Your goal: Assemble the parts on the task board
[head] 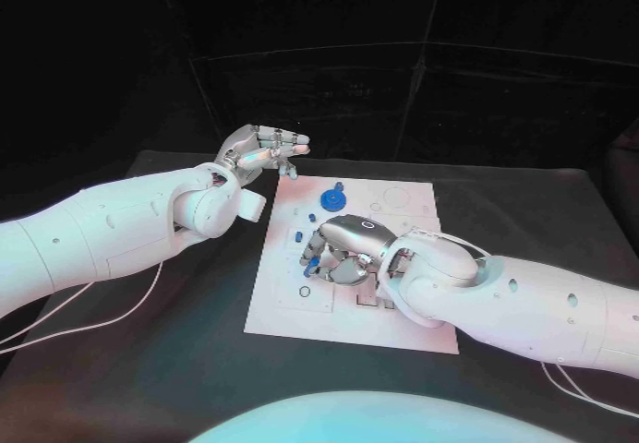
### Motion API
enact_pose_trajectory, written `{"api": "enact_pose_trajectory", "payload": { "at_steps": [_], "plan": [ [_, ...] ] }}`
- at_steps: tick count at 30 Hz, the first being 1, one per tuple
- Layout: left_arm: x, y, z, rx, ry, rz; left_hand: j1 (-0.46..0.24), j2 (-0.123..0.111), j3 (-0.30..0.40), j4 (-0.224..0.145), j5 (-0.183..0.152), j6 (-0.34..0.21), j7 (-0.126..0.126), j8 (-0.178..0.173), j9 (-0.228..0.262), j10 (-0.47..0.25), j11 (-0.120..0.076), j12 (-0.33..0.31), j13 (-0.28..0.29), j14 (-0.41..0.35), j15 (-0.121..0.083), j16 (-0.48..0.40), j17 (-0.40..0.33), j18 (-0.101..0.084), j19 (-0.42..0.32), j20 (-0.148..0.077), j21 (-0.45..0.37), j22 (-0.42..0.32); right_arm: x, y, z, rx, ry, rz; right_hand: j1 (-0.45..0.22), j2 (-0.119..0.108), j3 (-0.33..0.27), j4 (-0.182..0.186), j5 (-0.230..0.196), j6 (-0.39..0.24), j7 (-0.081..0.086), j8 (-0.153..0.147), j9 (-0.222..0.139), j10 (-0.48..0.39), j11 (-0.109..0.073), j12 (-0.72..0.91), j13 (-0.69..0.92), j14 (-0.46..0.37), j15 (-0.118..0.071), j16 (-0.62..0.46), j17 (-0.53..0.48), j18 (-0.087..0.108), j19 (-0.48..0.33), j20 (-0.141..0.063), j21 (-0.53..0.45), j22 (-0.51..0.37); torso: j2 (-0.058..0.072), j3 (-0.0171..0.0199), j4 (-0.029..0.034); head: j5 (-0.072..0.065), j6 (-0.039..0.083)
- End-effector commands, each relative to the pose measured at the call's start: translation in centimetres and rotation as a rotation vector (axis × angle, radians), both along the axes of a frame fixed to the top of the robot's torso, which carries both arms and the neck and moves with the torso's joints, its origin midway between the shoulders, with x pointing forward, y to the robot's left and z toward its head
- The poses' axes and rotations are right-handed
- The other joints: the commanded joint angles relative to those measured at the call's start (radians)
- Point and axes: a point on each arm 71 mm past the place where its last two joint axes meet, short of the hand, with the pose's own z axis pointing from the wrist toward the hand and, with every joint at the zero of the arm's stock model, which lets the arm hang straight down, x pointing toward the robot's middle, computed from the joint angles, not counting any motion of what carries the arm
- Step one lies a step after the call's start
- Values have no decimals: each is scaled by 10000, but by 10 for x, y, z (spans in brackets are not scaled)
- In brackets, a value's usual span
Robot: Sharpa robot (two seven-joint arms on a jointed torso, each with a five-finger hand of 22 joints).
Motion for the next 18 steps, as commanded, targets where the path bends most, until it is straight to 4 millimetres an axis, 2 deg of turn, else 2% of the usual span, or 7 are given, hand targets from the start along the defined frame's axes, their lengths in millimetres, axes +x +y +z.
{"api": "enact_pose_trajectory", "payload": {
  "at_steps": [1,3,14,18],
  "plan": [
    [0,-2,1,-89,-36,-99,-69,58,-51,19,4,-97,6,52,-4,-50,18,40,-11,-87,15,-42,-9,61,-9,32,-61,-17,-1,3,-4,-360,111,376,25,-67,40,-2,52,-69,15,-55,-16,324,-338,33,4,176,17,44,-10,-96,-64,12,20,-19,-5,4,6,28,-27],
    [0,-2,1,-89,-36,-97,-69,58,-51,19,4,-97,6,52,-4,-50,18,40,-11,-87,15,-42,-9,61,-9,32,-61,-17,-2,5,-6,-407,133,411,25,-67,40,-2,52,-69,15,-55,-16,324,-338,33,4,176,17,44,-10,-96,-64,12,20,-19,-13,-3,-4,48,-39],
    [0,-4,1,-104,-36,-138,-58,61,-56,15,4,-105,8,57,-4,-60,19,49,-11,-91,15,-41,-16,61,-7,32,-68,-23,-2,9,-12,-824,298,556,15,-60,55,-8,52,-92,29,-71,-18,300,-325,18,6,177,28,52,0,-95,-74,21,19,-25,-7,10,-26,135,-89],
    [1,-4,1,-102,-34,-137,-58,61,-56,15,4,-105,8,57,-4,-60,19,49,-11,-91,15,-41,-16,61,-7,32,-68,-23,-2,11,-13,-935,297,602,11,-56,58,-8,53,-98,32,-75,-19,294,-322,13,7,176,30,51,-3,-97,-72,23,24,-16,-11,2,-9,124,-95]
  ]
}}
